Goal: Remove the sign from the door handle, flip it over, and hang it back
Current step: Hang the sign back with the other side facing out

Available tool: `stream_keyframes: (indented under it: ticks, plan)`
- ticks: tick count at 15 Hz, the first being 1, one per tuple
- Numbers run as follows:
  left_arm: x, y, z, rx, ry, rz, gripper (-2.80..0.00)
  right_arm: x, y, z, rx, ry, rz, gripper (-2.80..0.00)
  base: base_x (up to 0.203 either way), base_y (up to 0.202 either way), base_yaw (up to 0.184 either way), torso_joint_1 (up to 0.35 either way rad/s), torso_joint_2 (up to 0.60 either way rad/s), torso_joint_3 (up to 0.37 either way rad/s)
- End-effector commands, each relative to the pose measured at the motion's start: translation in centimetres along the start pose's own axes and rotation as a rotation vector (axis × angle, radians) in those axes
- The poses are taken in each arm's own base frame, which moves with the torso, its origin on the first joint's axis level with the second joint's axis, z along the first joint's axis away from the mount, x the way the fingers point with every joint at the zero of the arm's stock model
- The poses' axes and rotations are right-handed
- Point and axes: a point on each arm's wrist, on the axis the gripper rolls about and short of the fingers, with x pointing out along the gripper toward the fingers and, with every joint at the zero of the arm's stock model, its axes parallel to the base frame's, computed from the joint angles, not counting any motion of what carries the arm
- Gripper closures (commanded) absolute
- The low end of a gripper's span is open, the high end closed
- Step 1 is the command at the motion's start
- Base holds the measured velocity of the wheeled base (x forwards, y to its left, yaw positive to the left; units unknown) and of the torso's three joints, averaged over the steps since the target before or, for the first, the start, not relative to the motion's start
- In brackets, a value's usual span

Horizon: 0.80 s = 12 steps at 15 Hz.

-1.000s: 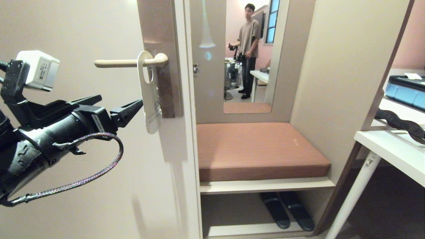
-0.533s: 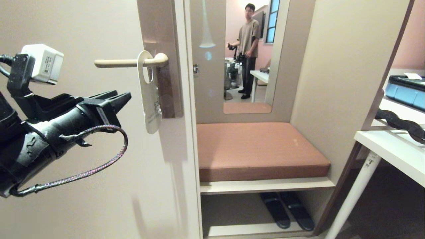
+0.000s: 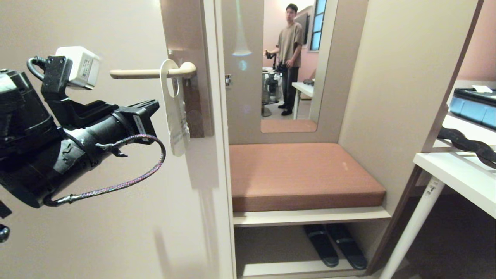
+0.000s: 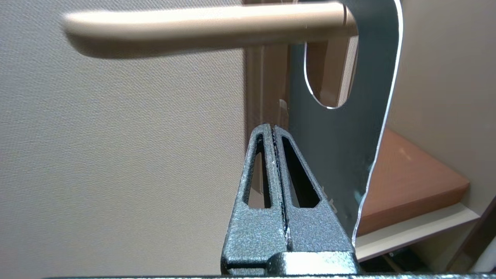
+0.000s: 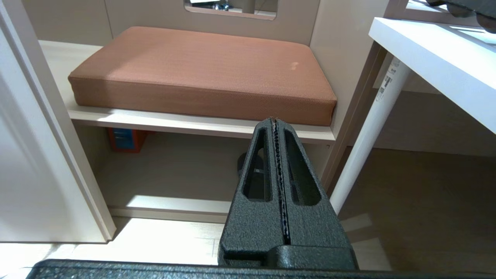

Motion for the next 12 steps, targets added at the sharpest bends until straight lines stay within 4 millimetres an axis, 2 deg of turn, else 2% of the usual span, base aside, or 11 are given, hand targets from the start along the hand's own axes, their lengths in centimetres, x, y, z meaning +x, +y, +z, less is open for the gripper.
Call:
stream_keyframes:
  ticks: [1, 7, 12]
  plan:
    - [0.4, -0.2, -0.4, 0.001, 0.014, -0.002, 0.0, 0.0, 0.0, 0.0, 0.0, 0.0, 0.001, 0.0, 0.0, 0.0, 0.0, 0.0, 0.0, 0.0]
    - [0.4, -1.4, -0.6, -0.002, 0.021, -0.053, 0.0, 0.0, 0.0, 0.0, 0.0, 0.0, 0.001, 0.0, 0.0, 0.0, 0.0, 0.0, 0.0, 0.0]
    - [0.4, -2.4, 0.0, -0.009, -0.002, -0.091, 0.0, 0.0, 0.0, 0.0, 0.0, 0.0, 0.001, 0.0, 0.0, 0.0, 0.0, 0.0, 0.0, 0.0]
